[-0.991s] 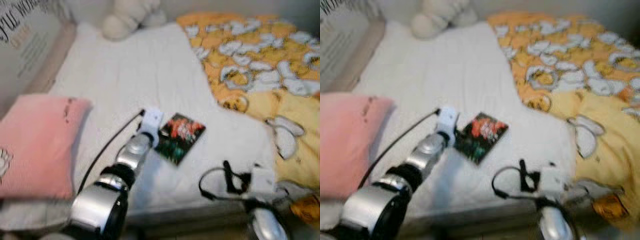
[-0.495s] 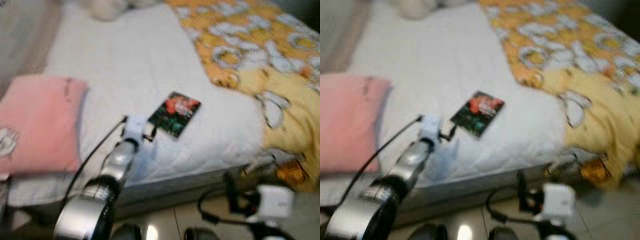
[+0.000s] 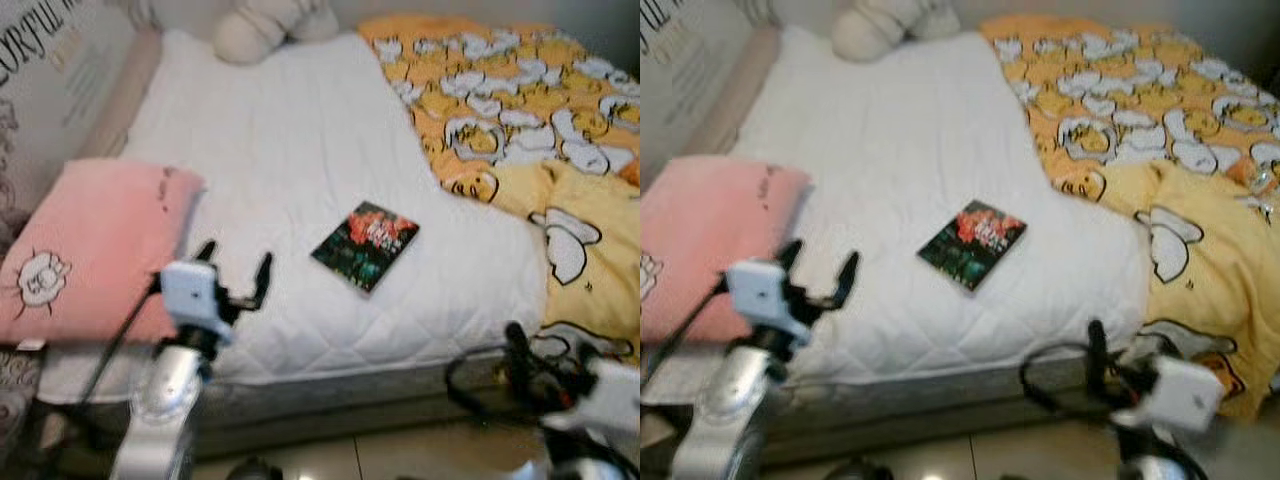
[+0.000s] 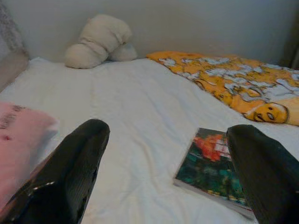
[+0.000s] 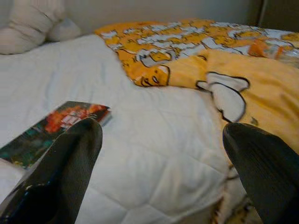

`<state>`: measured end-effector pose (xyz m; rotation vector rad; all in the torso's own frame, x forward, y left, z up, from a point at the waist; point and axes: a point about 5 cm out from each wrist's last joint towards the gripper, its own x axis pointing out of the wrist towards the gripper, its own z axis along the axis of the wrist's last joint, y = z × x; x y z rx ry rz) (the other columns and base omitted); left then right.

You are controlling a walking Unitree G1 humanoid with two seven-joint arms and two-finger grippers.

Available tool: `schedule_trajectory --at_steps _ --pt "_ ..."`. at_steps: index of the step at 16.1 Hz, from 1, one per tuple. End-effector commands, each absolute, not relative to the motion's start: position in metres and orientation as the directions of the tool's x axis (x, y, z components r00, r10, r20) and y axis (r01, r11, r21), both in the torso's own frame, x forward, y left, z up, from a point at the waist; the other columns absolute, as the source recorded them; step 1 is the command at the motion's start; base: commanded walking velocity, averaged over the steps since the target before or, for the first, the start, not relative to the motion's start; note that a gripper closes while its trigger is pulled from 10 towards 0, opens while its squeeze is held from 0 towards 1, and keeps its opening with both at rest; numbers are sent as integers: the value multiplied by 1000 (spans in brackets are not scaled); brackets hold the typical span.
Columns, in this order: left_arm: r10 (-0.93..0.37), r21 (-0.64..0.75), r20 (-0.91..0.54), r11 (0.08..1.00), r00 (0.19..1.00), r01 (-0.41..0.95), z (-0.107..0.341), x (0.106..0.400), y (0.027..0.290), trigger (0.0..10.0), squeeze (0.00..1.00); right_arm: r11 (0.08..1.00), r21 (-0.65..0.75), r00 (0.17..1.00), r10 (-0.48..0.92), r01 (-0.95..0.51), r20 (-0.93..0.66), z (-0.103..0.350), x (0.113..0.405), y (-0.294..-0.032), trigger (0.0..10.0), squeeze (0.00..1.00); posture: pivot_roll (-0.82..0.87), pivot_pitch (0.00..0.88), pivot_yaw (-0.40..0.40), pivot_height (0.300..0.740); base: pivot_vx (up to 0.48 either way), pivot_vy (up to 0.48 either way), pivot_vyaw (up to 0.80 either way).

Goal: Clean up the room

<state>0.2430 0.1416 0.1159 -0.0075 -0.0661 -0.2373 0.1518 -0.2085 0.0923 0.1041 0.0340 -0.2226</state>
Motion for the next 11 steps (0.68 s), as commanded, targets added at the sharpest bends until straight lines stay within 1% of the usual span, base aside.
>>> schedule_trajectory --at_steps 1,5,8,11 --pt "-228 13 47 974 973 227 121 256 140 10000 0 975 75 977 -208 210 -42 90 158 -207 10000 0 15 0 11 736 472 0 0" --pt "-216 0 -3 976 976 216 116 265 137 10000 0 976 52 977 -208 210 -41 84 172 -209 10000 0 -11 0 28 736 472 0 0" --pt "-239 -24 -20 971 971 239 115 271 131 10000 0 980 35 980 -195 196 -35 83 175 -210 10000 0 -25 0 32 736 472 0 0" --pt "-241 -8 -34 971 970 241 113 276 128 10000 0 983 32 983 -179 180 -33 81 179 -209 10000 0 -31 0 31 736 472 0 0"
